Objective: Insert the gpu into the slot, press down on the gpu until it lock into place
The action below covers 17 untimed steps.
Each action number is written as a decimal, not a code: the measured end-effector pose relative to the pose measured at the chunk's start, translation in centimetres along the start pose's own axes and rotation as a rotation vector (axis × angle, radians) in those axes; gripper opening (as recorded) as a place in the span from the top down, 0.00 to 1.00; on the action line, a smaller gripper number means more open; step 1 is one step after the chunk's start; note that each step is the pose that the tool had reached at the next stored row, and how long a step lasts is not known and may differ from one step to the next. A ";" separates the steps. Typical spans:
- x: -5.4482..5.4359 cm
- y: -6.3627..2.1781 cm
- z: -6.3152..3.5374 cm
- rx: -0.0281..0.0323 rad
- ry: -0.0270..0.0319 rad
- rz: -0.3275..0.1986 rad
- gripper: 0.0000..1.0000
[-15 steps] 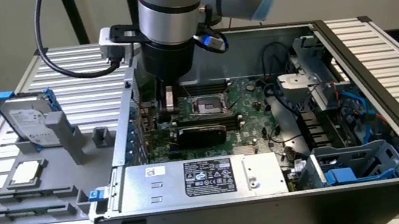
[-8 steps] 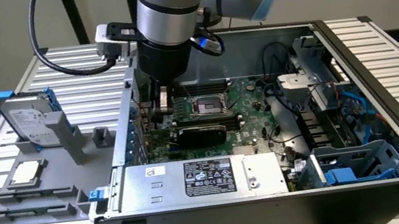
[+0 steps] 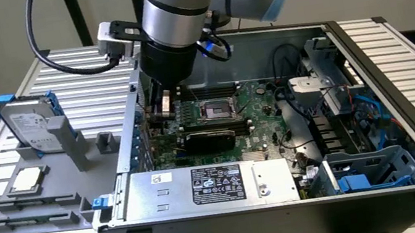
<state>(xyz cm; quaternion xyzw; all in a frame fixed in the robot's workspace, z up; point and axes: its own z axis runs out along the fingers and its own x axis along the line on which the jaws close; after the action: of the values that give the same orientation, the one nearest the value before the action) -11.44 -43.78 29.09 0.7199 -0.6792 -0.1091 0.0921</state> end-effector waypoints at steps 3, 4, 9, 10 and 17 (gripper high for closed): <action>0.0 0.00 0.02 -0.0109 0.0069 0.002 0.89; 0.0 0.00 0.03 -0.0117 0.0089 0.002 0.89; 0.0 -0.01 0.07 -0.0173 0.0164 0.004 0.89; 0.0 -0.02 0.08 -0.0207 0.0168 0.005 0.89; 0.0 -0.02 0.09 -0.0395 0.0176 0.005 0.89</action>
<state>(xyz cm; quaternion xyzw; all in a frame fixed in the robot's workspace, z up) -11.45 -43.79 29.00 0.7171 -0.6780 -0.1159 0.1125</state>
